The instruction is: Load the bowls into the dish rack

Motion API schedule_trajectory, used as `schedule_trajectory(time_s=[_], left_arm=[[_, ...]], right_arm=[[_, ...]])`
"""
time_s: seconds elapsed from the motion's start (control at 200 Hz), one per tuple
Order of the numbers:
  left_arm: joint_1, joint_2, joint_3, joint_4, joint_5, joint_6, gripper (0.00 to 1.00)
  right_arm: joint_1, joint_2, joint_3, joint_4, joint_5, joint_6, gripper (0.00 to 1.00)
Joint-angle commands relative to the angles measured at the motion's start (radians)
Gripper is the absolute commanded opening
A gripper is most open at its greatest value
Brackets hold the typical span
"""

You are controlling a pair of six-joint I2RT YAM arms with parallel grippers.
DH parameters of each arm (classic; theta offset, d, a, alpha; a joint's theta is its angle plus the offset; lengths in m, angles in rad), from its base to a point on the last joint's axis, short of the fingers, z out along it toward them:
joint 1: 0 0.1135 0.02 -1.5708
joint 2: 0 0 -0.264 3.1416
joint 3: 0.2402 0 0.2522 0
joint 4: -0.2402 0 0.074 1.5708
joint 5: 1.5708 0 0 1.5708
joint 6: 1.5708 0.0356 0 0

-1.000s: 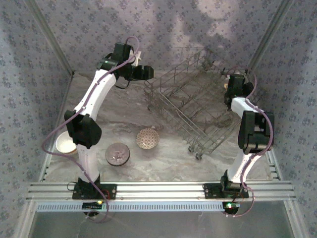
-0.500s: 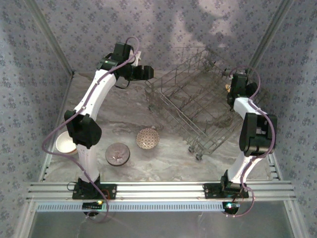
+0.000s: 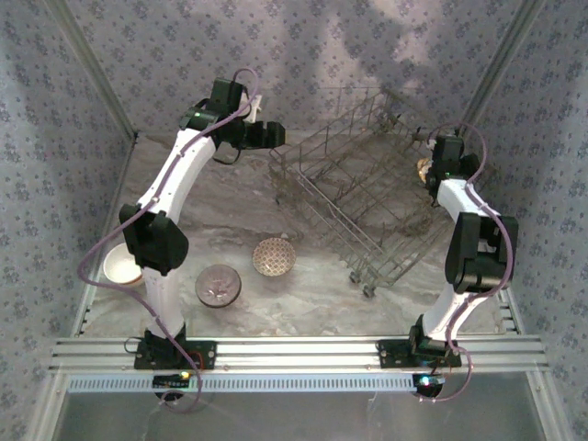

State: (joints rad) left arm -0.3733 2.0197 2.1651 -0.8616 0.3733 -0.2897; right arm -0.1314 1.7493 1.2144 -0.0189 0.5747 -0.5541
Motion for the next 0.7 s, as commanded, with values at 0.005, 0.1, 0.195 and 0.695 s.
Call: schedule_trajectory(time_s=[0.005, 0.1, 0.195, 0.695], left_arm=[[-0.004, 0.017, 0.032, -0.006, 0.004, -0.002, 0.79], [-0.004, 0.018, 0.033, -0.01, 0.004, -0.002, 0.79], [-0.004, 0.017, 0.033, -0.011, 0.004, -0.003, 0.79], [0.028, -0.002, 0.044, -0.034, -0.017, -0.051, 0.8]], right_arm=[[-0.014, -0.052, 0.037, -0.045, -0.009, 0.028, 0.73], [-0.017, -0.061, 0.042, -0.053, -0.015, 0.033, 0.73], [-0.016, -0.069, 0.046, -0.061, -0.024, 0.035, 0.73], [0.057, -0.138, 0.182, -0.233, -0.061, 0.129, 0.74]])
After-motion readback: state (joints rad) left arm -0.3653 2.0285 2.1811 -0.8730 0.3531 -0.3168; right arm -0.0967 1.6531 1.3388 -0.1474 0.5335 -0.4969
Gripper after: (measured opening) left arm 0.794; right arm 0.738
